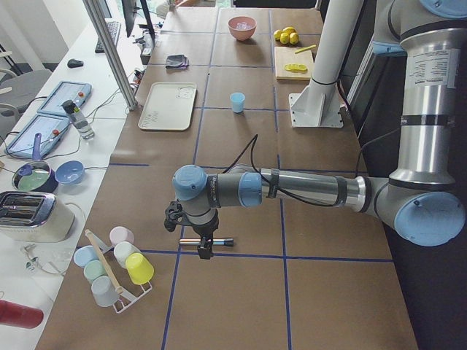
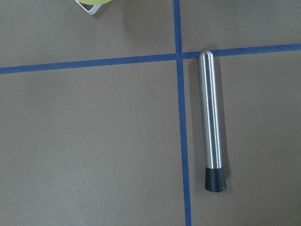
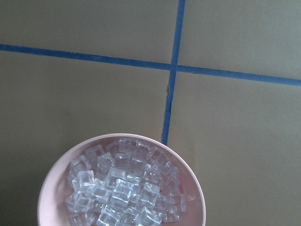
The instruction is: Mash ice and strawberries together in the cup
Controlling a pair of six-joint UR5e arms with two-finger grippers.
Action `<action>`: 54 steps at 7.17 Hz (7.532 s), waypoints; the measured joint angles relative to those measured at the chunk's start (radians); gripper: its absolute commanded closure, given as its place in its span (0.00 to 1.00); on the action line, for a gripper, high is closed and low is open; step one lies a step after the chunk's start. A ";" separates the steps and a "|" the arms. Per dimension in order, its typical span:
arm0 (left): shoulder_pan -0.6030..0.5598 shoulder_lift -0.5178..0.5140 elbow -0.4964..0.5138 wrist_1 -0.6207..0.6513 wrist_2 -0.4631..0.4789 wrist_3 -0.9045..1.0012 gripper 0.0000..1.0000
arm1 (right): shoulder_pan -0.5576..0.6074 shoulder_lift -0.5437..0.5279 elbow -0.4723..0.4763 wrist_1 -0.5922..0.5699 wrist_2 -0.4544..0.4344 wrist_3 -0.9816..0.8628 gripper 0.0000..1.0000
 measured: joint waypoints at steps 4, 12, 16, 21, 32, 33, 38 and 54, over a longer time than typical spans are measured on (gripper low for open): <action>0.017 0.000 -0.008 -0.003 -0.057 0.005 0.00 | -0.139 -0.102 0.130 0.064 0.006 0.276 0.01; 0.017 0.005 -0.007 -0.043 -0.064 0.005 0.00 | -0.276 -0.220 0.033 0.414 -0.006 0.754 0.09; 0.017 0.005 -0.003 -0.043 -0.064 0.003 0.00 | -0.294 -0.209 0.017 0.414 -0.008 0.772 0.11; 0.016 0.005 -0.007 -0.043 -0.064 0.004 0.00 | -0.298 -0.174 -0.020 0.416 -0.010 0.811 0.14; 0.016 0.005 -0.015 -0.044 -0.065 0.004 0.00 | -0.314 -0.171 0.020 0.416 -0.009 0.846 1.00; 0.016 0.005 -0.017 -0.044 -0.065 0.004 0.00 | -0.314 -0.185 0.095 0.412 -0.009 0.884 1.00; 0.016 0.004 -0.019 -0.053 -0.067 0.005 0.00 | -0.526 0.009 0.366 0.409 -0.049 1.469 0.99; 0.017 0.004 -0.017 -0.092 -0.067 0.000 0.00 | -1.057 0.739 -0.007 0.288 -0.500 2.197 0.00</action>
